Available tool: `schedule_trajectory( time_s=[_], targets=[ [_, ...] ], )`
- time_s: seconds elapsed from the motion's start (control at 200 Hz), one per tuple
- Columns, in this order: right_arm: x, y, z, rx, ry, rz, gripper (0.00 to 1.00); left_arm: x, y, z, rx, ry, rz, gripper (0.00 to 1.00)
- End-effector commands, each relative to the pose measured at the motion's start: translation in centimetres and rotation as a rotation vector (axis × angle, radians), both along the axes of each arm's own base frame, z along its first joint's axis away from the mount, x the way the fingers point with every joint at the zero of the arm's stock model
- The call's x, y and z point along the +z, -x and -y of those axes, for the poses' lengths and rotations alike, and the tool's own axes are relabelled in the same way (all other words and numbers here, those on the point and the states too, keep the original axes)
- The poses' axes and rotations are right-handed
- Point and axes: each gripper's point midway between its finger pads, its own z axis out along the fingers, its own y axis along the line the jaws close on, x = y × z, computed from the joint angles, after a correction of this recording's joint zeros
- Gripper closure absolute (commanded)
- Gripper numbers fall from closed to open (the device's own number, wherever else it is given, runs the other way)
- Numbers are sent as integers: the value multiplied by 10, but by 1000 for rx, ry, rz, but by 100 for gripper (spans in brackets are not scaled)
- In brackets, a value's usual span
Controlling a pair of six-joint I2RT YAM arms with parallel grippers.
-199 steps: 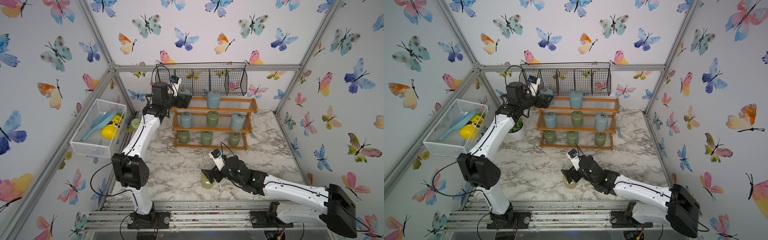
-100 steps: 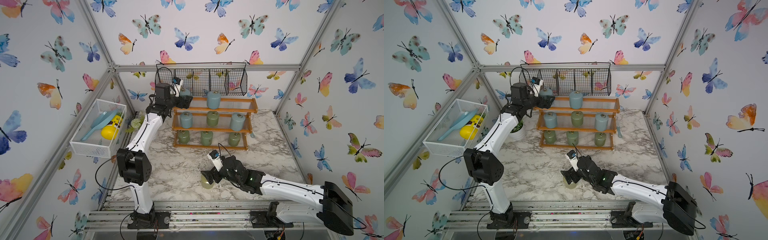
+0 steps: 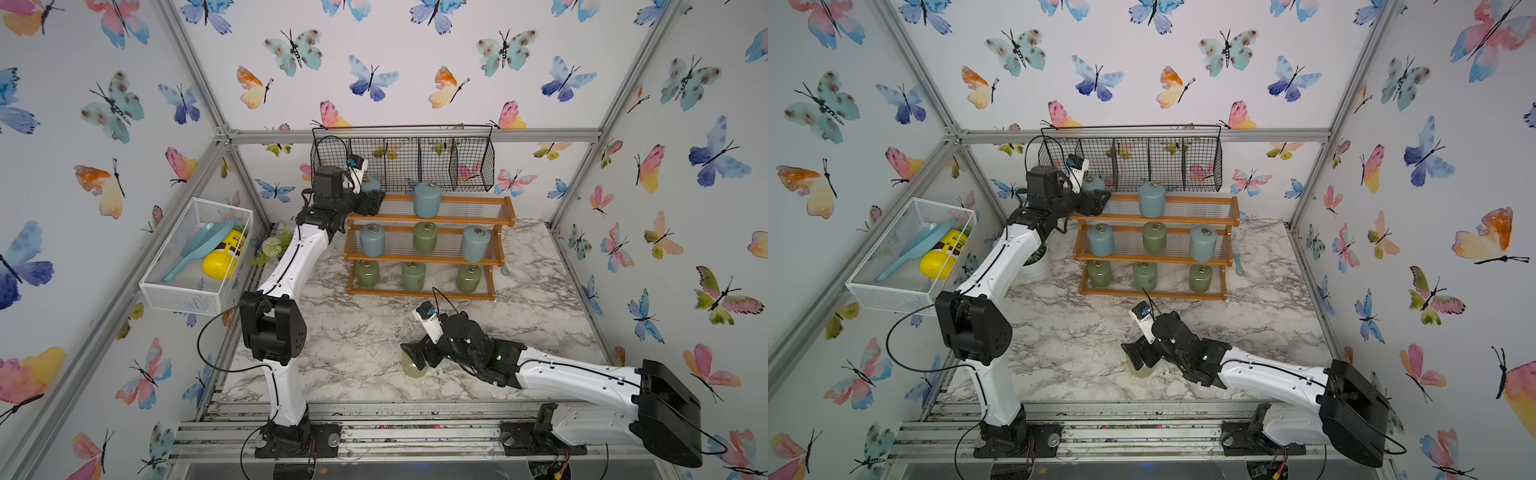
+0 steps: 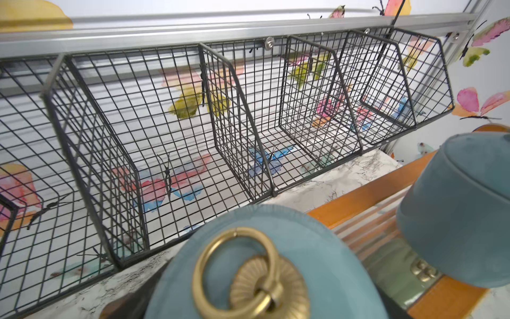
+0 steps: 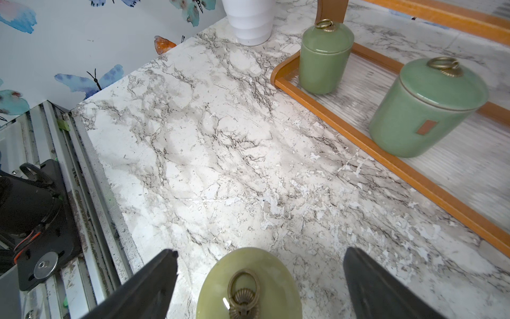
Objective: Remove the tea canisters from the shelf
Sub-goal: Pick up the tea canister from the shelf.
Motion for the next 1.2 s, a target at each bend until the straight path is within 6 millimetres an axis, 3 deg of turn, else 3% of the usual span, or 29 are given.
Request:
schedule_trajectory(
  time_s=[0.0,0.21,0.435,0.621,0.851,1.196],
  targets=[
    [9,0,-8,10,-23,-2,0,16,2,-4,2,13,54,22],
    [10,2,-8,17,-26,-7,0,36,20,0,-46,46,81,30],
    [15,1,-7,15,-33,6,0,65,63,-5,-81,78,134,34],
    [22,0,-5,12,-37,27,0,61,105,-6,-107,97,126,33],
    [32,-1,0,5,-31,54,0,23,156,-7,-133,105,83,33],
    [42,-7,17,-59,-23,100,0,-78,224,-4,-102,124,-48,35]
  ],
)
